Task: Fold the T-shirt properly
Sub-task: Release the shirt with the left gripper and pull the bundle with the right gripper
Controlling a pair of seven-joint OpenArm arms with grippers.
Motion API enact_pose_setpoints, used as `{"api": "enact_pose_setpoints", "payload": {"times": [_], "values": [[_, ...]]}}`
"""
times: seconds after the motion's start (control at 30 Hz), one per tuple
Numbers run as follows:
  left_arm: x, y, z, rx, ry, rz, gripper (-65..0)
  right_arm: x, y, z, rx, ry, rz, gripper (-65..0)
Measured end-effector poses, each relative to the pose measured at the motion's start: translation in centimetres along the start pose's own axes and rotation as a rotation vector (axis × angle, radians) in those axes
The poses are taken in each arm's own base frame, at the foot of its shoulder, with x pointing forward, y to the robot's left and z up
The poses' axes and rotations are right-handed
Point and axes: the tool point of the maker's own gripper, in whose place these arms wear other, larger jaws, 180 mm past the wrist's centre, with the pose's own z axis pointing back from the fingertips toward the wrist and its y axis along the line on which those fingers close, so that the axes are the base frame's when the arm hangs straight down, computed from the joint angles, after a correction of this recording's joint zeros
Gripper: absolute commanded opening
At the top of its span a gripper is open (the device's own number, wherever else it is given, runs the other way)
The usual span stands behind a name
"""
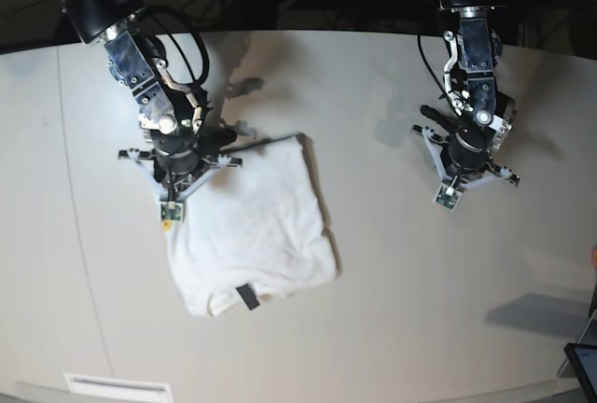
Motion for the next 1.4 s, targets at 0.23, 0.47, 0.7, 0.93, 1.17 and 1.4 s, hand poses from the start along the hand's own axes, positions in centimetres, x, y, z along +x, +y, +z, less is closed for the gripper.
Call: {"api": "enact_pose_setpoints", "payload": {"times": [0.23, 0.47, 0.7, 0.93, 1.17, 1.4], "values": [[-0.3, 0.4, 0.1, 0.002, 0.004, -0.01, -65.0, -2.0, -1.0, 1.7, -0.027, 0.043, -0.09, -65.0], [-0.6, 0.6, 0.1, 0.007, 0.011, -0.017, -65.0, -2.9, 0.2, 4.8, 0.041, 0.043, -0.129, -65.0], [-1.1, 0.3, 0.2, 0.003, 0.021, -0.021, -65.0, 3.1, 2.7, 7.3, 0.159, -0.036, -0.149, -65.0], [-1.9, -0.3, 0.4, -0.009, 0.035, -0.025, -65.0, 7.1, 2.3, 4.2, 0.101, -0.079, -0.145, -65.0], [-2.2, -0.3, 0.4, -0.008, 0.043, -0.031, -65.0, 4.6, 0.1, 0.3, -0.004, -0.048, -0.093, -65.0], [-2.1, -0.3, 0.4, -0.007, 0.042, -0.03, -65.0, 0.3, -1.0, -0.3, -0.05, -0.015, -0.069, -65.0]]}}
